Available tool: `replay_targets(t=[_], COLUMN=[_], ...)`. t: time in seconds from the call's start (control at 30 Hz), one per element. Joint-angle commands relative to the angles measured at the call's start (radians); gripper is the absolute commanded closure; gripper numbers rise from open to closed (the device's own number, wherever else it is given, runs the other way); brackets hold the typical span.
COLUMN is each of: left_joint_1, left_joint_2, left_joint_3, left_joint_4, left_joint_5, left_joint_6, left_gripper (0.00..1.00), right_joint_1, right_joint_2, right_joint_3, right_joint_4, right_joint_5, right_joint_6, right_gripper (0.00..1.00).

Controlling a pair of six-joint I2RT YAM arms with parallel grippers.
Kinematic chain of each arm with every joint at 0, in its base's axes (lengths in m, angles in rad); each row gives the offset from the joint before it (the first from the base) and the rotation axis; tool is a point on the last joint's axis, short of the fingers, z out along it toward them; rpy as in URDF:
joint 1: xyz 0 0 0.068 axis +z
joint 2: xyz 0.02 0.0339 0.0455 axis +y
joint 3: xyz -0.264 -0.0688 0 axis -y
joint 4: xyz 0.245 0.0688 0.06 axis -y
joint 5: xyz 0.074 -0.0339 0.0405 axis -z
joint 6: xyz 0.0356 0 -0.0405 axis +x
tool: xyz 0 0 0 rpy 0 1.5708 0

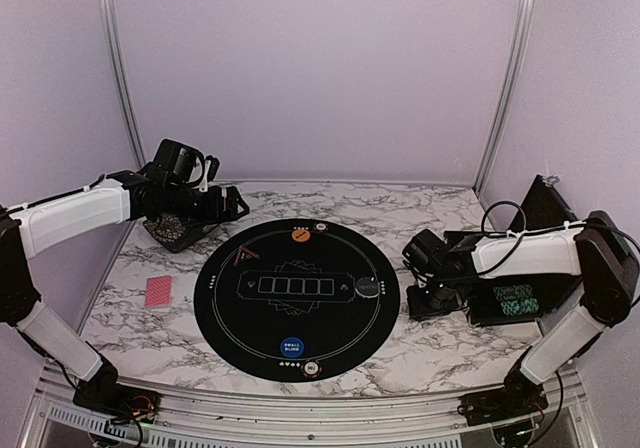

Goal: Distribute texas hold em gaming equipment
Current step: Pick up the pile of poker chips from the center of the board.

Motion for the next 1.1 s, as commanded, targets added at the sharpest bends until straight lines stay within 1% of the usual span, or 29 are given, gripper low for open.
replay_targets(t=[0.0,0.1,0.2,1.07], left_joint_1=[0.006,0.005,0.006,0.006], left_joint_2=[0.014,0.013,0.012,0.010], left_joint_3=[0.019,0.018,0.019,0.014], left_joint_4=[0.015,0.014,0.015,0.015], left_joint_5=[0.009,0.010,0.007,0.005], left_joint_6=[0.006,0.006,0.007,0.008], left_gripper=[0.01,0.01,0.01,0.01], right_joint_1=[0.007,0.009,0.014,0.069], right_joint_2=[0.010,0.011,0.012,0.037], right_joint_3=[-0.004,0.006,0.022,0.137], right_joint_4=[0.006,0.005,0.001,-0.034], right_joint_5=[-0.008,-0.006,0.001,0.019], right_joint_6=[0.010,0.011,0.011,0.015], right_gripper=[0.72,0.80,0.84,0.85])
